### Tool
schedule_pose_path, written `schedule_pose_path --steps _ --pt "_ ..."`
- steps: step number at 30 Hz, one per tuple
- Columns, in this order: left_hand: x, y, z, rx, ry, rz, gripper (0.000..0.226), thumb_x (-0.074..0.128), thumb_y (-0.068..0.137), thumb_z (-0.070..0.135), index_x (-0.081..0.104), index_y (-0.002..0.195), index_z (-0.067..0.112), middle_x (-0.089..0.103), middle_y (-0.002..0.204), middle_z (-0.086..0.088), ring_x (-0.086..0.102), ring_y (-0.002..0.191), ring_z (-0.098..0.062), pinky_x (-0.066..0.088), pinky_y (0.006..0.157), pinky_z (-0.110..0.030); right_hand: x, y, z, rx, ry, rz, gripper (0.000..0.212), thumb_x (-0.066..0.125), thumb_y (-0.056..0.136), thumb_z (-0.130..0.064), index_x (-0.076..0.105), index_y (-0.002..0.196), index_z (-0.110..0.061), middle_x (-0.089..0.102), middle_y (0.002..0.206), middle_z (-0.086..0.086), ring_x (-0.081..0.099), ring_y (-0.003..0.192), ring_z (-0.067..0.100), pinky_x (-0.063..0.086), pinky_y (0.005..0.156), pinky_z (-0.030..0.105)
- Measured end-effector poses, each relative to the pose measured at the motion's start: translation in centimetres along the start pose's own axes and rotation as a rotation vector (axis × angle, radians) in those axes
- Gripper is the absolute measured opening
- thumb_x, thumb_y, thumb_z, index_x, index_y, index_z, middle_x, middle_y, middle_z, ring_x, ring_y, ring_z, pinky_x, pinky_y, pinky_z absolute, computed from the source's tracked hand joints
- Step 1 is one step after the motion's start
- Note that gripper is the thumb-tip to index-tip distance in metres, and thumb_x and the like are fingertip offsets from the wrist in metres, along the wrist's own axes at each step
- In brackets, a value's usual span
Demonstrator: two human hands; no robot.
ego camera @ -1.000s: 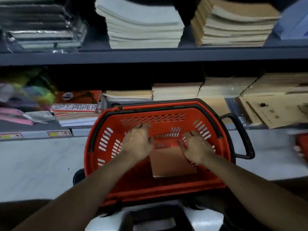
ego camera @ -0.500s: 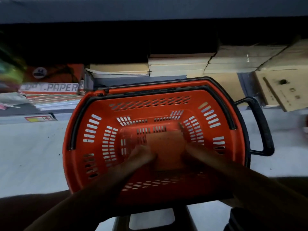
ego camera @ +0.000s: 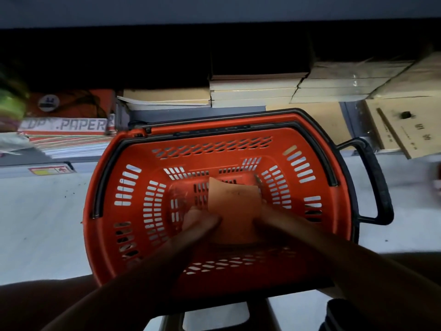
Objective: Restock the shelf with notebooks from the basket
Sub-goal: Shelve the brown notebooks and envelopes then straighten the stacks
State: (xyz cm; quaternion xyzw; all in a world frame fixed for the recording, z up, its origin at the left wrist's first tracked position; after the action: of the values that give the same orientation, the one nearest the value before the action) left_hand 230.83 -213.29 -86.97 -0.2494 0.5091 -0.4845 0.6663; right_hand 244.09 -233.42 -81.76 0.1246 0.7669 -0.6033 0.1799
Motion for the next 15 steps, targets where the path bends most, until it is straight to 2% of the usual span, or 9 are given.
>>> schedule_pose_path --steps 1,4,7,10,12,15 --pt "-1.0 -2.3 1.7 -0.021 0.04 0.011 0.088 0.072 0.058 0.066 0.064 0.132 0.02 0.069 0.128 -0.005 0.068 0.115 -0.024 0.052 0.094 -0.026 -0.1 0.2 -0.2 -0.017 0.012 0.02 0.062 0.046 0.109 -0.033 0.019 0.163 -0.02 0.028 0.167 0.011 0.036 0.15 0.029 0.03 0.123 0.047" --pt "-3.3 -6.2 4.7 -0.032 0.127 0.118 0.06 0.073 0.084 0.042 0.058 0.136 0.015 0.063 0.136 -0.009 0.06 0.127 -0.025 0.048 0.1 -0.029 0.0 0.2 -0.2 -0.037 0.052 0.022 0.06 0.046 0.106 -0.04 0.026 0.162 -0.027 0.04 0.16 0.008 0.047 0.141 0.027 0.04 0.116 0.05" --pt "-3.7 -6.4 4.4 -0.107 0.167 0.179 0.059 0.073 0.087 0.032 0.053 0.136 0.008 0.058 0.14 -0.013 0.056 0.131 -0.027 0.049 0.1 -0.032 0.1 0.4 0.3 -0.052 0.035 0.013 0.058 0.048 0.103 -0.044 0.033 0.158 -0.031 0.051 0.15 0.006 0.056 0.129 0.026 0.046 0.108 0.049" --pt "-3.9 -6.7 4.6 -0.08 0.175 0.169 0.052 0.071 0.086 0.029 0.056 0.132 0.008 0.061 0.136 -0.014 0.06 0.127 -0.029 0.052 0.1 -0.034 0.0 0.4 0.9 -0.049 0.048 0.016 0.055 0.045 0.094 -0.052 0.048 0.146 -0.035 0.06 0.138 0.003 0.061 0.12 0.023 0.049 0.105 0.049" --pt "-3.9 -7.1 4.7 -0.07 0.169 0.16 0.05 0.068 0.086 0.028 0.058 0.13 0.008 0.063 0.134 -0.014 0.061 0.125 -0.03 0.052 0.099 -0.034 -0.1 -0.5 0.6 -0.051 0.038 0.001 0.046 0.044 0.096 -0.048 0.053 0.139 -0.034 0.064 0.132 0.003 0.063 0.114 0.02 0.05 0.103 0.047" --pt "-3.5 -8.0 5.1 -0.069 0.086 0.104 0.043 0.065 0.088 0.025 0.062 0.128 0.01 0.067 0.126 -0.009 0.065 0.115 -0.027 0.054 0.095 -0.031 -0.9 -2.8 -0.4 -0.056 0.011 0.041 0.046 0.044 0.102 -0.043 0.049 0.146 -0.027 0.062 0.137 0.007 0.062 0.12 0.025 0.048 0.104 0.042"
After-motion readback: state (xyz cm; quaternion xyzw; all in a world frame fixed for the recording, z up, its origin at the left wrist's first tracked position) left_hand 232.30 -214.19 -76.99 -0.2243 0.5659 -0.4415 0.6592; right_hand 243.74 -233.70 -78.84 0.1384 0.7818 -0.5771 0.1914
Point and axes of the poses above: each hand's wrist, its own y-axis towards the middle knuckle, its own x-axis out of the palm, z = x × y, the point moved 7 cm from there along y, towards the middle knuckle
